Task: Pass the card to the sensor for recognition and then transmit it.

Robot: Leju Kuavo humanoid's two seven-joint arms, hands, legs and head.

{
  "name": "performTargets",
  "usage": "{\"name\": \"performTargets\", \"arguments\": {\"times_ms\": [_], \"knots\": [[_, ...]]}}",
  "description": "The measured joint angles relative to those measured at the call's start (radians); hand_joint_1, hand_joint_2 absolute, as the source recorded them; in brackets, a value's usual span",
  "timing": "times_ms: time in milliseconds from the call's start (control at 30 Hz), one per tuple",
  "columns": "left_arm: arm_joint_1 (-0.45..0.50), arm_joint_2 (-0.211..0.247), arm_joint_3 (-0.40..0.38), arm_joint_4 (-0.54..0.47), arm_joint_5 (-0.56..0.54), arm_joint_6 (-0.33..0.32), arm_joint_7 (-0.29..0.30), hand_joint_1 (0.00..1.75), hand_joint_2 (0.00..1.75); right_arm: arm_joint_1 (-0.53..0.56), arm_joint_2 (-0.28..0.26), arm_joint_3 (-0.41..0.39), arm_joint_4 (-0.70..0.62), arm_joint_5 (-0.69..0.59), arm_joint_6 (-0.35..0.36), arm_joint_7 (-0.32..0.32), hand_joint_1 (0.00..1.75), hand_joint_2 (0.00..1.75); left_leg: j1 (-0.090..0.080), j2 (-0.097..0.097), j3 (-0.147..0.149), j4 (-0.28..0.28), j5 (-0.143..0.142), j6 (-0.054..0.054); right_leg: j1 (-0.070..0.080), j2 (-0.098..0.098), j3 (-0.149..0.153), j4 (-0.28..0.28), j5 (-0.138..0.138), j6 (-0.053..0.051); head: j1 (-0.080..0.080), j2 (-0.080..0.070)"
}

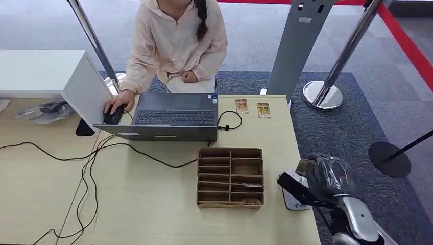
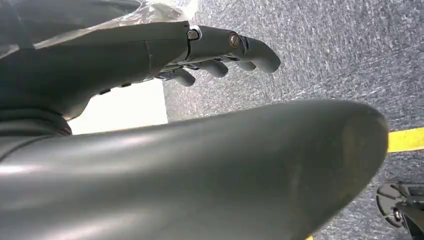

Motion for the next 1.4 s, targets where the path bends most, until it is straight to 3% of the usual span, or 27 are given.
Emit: {"name": "performTargets", "arguments": {"times_ms": [100,300,467,667,800,1133,1400], "knots": [[0.000,0.000,0.000,0.000,-0.001,0.000,-0.001,0.00,0.00,0.000,0.004,-0.010,0.000,-0.038,0.034,-0.005,1.75,1.75,0.000,0.000,0.000,0.000,0.000,0.000,0.000,0.000,0.000,0.000,0.000,0.000,0.000,0.000],[0.000,0.003,0.000,0.000,-0.004,-0.005,-0.003,0.00,0.00,0.001,-0.014,-0.013,-0.015,-0.227,0.224,0.007,1.75,1.75,0.000,0.000,0.000,0.000,0.000,0.000,0.000,0.000,0.000,0.000,0.000,0.000,0.000,0.000],[0.000,0.006,0.000,0.000,-0.009,-0.005,-0.003,0.00,0.00,0.001,-0.046,-0.014,-0.035,-0.278,0.278,0.030,1.75,1.75,0.000,0.000,0.001,0.000,0.000,0.000,0.000,0.000,0.001,0.000,0.000,0.000,0.000,0.000],[0.000,0.008,0.000,0.000,-0.010,-0.007,-0.004,0.00,0.00,0.001,-0.064,-0.013,-0.050,-0.285,0.291,0.038,1.75,1.75,0.000,0.000,0.001,0.000,0.000,0.000,0.000,0.000,0.001,0.000,0.000,0.000,0.000,0.000],[0.000,0.008,0.000,0.000,-0.010,-0.007,-0.010,0.00,0.00,-0.001,-0.066,-0.013,-0.050,-0.273,0.278,0.034,1.75,1.75,0.000,0.000,0.001,0.000,0.000,0.000,0.000,0.000,0.001,0.000,0.000,0.000,0.000,0.000],[0.000,0.008,0.011,0.000,-0.008,0.003,-0.010,0.00,0.00,-0.017,-0.059,-0.030,-0.050,-0.161,0.155,0.017,1.75,1.75,0.000,0.000,0.002,0.000,0.000,0.000,0.000,0.000,0.002,0.000,0.000,0.000,0.000,0.000],[0.000,0.007,0.022,0.000,-0.013,0.006,-0.018,0.00,0.00,-0.021,-0.015,-0.076,-0.060,-0.058,-0.012,-0.042,1.75,1.75,0.000,0.000,0.002,0.000,0.000,0.000,0.000,0.000,0.003,0.000,0.000,0.000,0.000,0.000]]}}
